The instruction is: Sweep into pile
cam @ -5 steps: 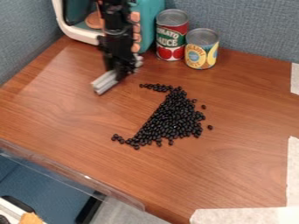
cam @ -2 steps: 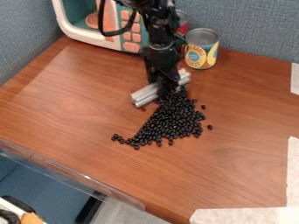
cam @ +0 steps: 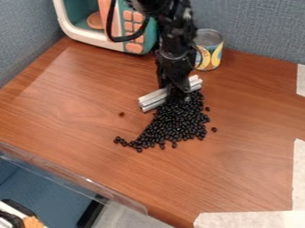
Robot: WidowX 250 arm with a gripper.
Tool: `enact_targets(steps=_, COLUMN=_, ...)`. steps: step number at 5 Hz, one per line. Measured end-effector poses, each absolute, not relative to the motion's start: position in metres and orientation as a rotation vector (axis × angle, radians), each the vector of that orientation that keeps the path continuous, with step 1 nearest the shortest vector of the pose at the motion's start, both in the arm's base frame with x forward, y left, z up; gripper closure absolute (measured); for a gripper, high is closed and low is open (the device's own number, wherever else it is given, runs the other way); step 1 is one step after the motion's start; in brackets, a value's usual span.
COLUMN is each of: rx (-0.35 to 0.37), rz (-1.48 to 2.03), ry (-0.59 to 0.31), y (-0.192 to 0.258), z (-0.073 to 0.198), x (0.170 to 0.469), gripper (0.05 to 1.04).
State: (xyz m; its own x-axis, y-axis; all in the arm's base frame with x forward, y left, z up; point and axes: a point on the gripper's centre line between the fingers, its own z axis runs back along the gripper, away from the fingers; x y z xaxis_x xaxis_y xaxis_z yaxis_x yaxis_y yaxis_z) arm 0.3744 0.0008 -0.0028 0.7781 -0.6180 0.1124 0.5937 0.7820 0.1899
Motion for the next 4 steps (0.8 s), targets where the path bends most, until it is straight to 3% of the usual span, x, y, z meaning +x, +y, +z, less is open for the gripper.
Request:
enact_targets(steps=1, rx=0.172, rz=-0.701, ry=-0.166, y=-0.001, z=-0.003, x=0.368, gripper=0.717)
enact_targets(steps=2, rx=0.155, rz=-0.727, ry=-0.153, y=-0.004, z=-0.001, x=0.353, gripper=0.717)
enact_targets(steps=4, rx=0.099, rz=-0.705, ry=-0.129, y=0.006, z=0.004, x=0.350, gripper=0.717)
